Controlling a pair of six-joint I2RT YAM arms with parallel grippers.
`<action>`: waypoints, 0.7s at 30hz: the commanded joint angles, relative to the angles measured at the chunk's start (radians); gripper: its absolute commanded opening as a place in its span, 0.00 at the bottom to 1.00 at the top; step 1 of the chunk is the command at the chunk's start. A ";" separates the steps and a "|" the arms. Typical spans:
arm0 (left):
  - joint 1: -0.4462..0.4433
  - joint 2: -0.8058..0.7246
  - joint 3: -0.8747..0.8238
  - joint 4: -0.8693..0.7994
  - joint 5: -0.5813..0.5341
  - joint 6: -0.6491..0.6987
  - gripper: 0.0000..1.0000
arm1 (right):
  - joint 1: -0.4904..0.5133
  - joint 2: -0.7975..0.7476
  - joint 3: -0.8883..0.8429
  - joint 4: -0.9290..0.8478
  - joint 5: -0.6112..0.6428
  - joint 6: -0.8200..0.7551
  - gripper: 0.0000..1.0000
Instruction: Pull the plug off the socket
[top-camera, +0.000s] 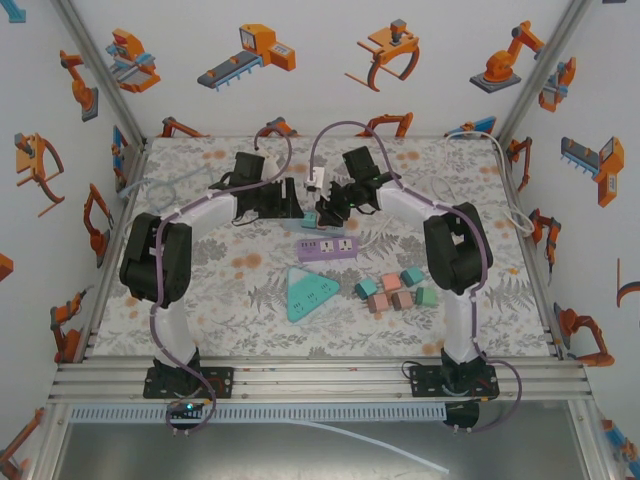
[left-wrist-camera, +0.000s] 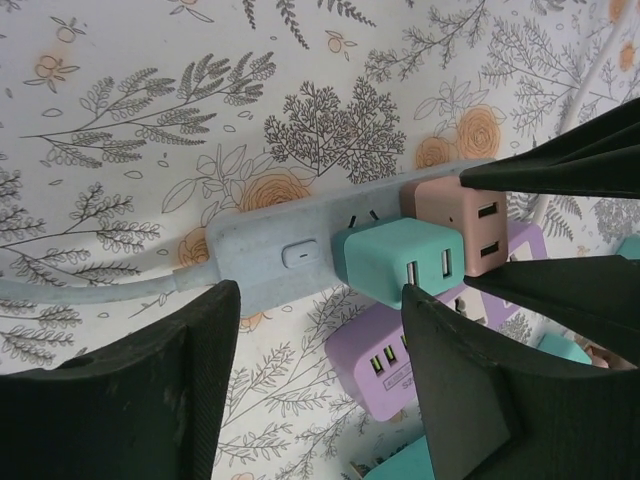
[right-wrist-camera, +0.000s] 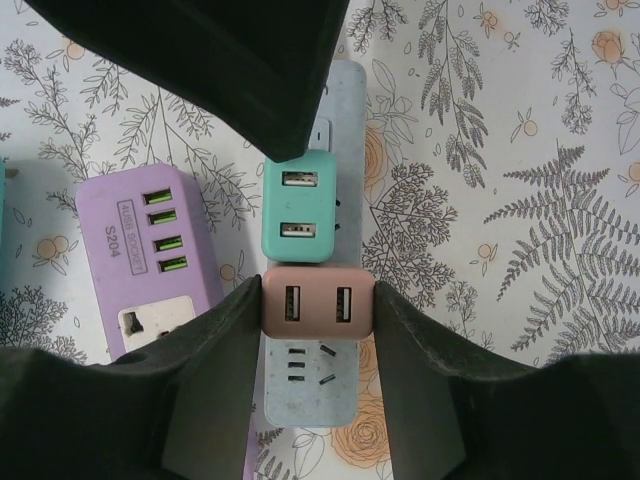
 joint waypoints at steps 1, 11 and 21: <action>0.004 0.021 0.019 0.005 0.061 -0.009 0.61 | 0.000 0.027 0.012 0.013 -0.038 0.002 0.44; 0.005 0.060 0.018 -0.008 0.040 -0.017 0.54 | 0.000 0.066 0.028 0.027 -0.079 0.011 0.49; 0.006 0.060 0.022 0.008 0.047 -0.037 0.50 | 0.000 0.088 0.055 0.026 -0.100 0.006 0.38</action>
